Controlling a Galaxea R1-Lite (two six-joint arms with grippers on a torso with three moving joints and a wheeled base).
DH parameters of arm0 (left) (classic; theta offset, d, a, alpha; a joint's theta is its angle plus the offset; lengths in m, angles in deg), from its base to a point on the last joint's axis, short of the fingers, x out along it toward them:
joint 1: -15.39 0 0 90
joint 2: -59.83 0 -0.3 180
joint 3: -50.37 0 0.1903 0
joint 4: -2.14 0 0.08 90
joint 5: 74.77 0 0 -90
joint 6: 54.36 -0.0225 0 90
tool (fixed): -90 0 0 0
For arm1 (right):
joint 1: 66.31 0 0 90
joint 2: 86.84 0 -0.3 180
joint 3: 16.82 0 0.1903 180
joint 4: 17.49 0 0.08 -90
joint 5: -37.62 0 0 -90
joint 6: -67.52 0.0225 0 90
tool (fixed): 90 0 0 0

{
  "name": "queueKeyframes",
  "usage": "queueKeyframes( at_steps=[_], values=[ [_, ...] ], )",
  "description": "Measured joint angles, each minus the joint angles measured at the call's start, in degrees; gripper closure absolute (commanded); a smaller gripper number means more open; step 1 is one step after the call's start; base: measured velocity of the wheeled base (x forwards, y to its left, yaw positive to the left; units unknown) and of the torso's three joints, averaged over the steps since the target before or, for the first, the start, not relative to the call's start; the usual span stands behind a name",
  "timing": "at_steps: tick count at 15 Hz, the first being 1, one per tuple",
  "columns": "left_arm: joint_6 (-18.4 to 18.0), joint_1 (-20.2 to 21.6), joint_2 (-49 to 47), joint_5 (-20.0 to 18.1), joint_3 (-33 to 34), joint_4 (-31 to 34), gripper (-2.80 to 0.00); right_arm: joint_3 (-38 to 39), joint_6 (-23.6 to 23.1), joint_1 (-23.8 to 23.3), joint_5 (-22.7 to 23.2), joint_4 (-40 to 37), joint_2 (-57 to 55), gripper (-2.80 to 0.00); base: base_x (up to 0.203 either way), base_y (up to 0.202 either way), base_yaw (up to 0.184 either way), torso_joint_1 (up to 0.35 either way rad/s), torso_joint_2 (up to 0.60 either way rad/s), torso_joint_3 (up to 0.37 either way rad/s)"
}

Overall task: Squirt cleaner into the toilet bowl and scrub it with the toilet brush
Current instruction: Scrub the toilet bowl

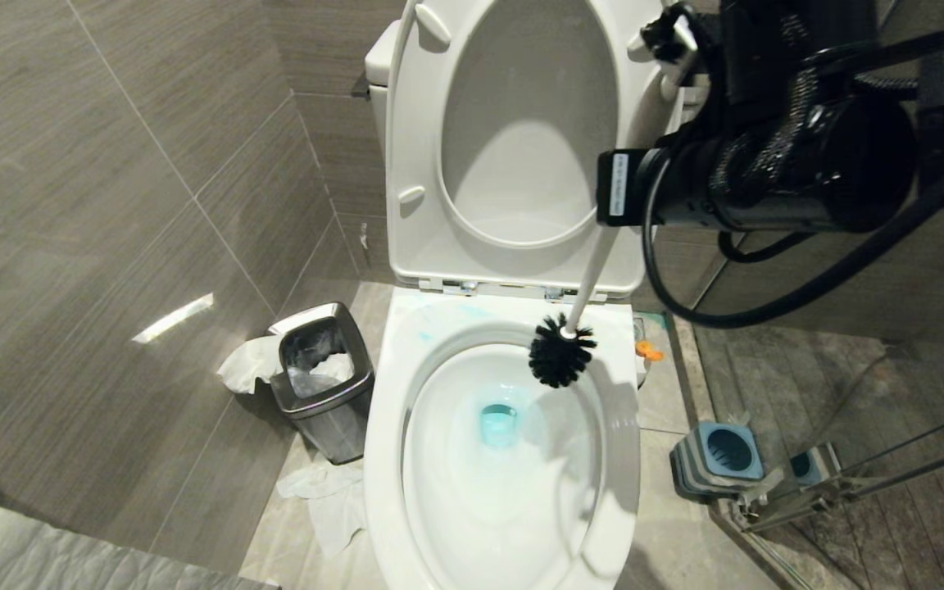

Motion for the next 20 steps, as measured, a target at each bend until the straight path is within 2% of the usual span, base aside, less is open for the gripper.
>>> queueKeyframes(
  at_steps=[5,10,16,20],
  values=[
    [-0.02,0.00,0.00,-0.05,0.00,-0.01,0.00,-0.24,1.32,1.54,-0.50,0.61,-6.90,0.00,0.000,0.000,0.000,0.000,0.00,0.000],
    [-0.01,0.00,0.00,-0.01,0.00,-0.01,0.00,-0.32,5.35,1.51,-0.40,1.03,-14.31,0.00,0.000,0.000,0.000,0.000,0.00,0.000],
    [-0.14,0.02,0.00,0.02,0.00,0.01,0.00,-1.43,6.26,-0.06,2.18,10.98,-25.81,0.00,0.000,0.000,0.000,0.000,0.00,0.000],
    [-0.24,0.02,0.00,0.02,0.00,0.01,0.00,-4.34,6.29,-0.92,2.02,12.34,-32.29,0.00,0.000,0.000,0.000,0.000,0.00,0.000]
  ],
)
